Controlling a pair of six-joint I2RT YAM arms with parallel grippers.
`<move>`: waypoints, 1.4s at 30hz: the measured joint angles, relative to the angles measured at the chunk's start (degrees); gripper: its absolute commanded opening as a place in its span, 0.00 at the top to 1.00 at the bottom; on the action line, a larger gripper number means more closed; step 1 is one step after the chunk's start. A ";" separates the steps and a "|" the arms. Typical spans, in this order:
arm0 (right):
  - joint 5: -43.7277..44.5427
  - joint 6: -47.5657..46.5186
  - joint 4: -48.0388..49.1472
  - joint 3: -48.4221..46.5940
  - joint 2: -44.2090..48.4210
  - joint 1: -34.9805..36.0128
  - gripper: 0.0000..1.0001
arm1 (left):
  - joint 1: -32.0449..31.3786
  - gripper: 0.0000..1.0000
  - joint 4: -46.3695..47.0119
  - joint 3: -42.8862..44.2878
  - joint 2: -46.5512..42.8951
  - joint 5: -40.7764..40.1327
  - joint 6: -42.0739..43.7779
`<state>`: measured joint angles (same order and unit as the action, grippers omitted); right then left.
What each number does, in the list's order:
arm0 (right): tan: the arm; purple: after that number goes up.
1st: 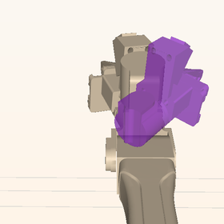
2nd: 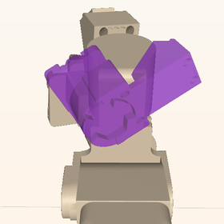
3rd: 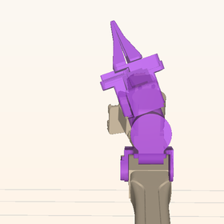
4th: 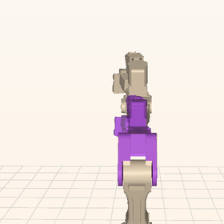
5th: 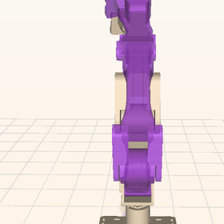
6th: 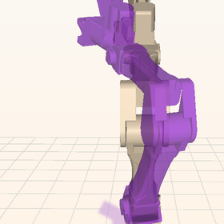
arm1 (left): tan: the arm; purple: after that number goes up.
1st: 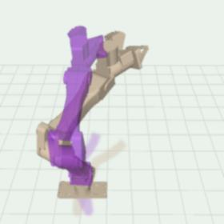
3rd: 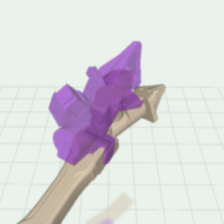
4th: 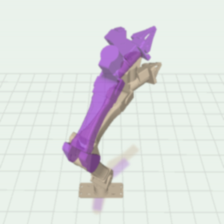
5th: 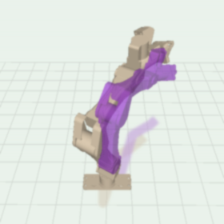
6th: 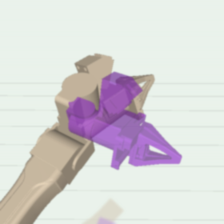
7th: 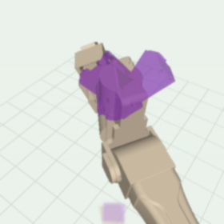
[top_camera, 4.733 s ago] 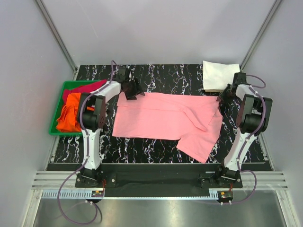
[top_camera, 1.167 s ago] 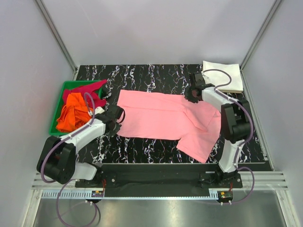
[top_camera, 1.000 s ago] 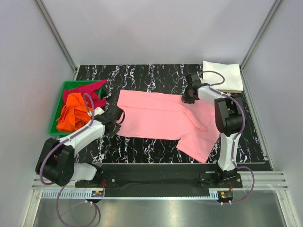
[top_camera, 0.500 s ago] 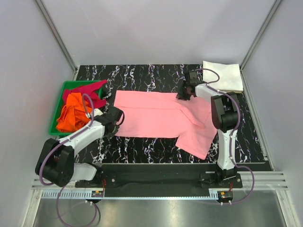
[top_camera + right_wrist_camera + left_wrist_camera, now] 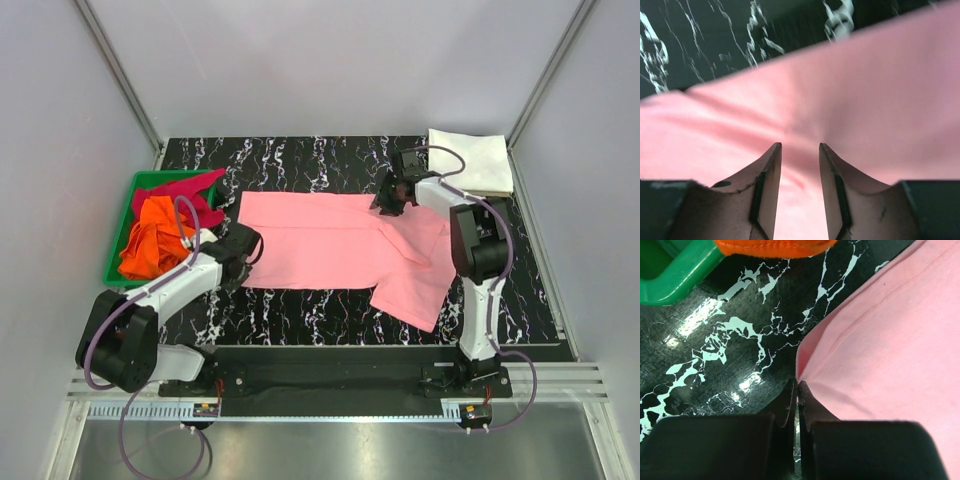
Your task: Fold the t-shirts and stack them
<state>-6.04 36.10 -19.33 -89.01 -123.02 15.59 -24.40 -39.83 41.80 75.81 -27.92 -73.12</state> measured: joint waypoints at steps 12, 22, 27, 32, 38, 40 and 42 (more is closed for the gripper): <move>3.50 17.18 -17.90 39.60 46.01 0.00 0.57 | -0.57 1.00 -0.44 0.61 -0.04 -0.92 0.79; 0.79 28.33 -31.12 60.83 67.82 0.48 0.48 | -0.66 1.00 -0.52 0.61 -0.37 -1.33 1.11; 1.40 29.59 -30.40 60.46 64.41 0.61 0.48 | -0.68 1.00 -0.55 0.61 -0.81 -1.33 1.29; 3.23 29.31 -30.14 57.61 55.67 1.31 0.47 | -0.68 1.00 -0.59 0.61 -1.81 -1.33 1.40; 6.73 28.92 -29.86 56.37 55.17 1.79 0.77 | -0.74 1.00 -0.59 0.61 -2.60 -1.31 1.49; 7.45 28.37 -29.86 56.37 55.71 1.92 1.00 | -0.85 1.00 -0.59 0.61 -2.62 -1.29 1.51; 8.13 28.37 -29.83 56.37 56.39 2.01 1.00 | -0.96 1.00 -0.59 0.61 -2.62 -1.31 1.57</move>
<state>2.09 64.47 -49.17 -32.64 -66.63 17.61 -25.36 -40.42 42.41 73.19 -29.23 -71.55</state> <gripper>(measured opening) 0.021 0.012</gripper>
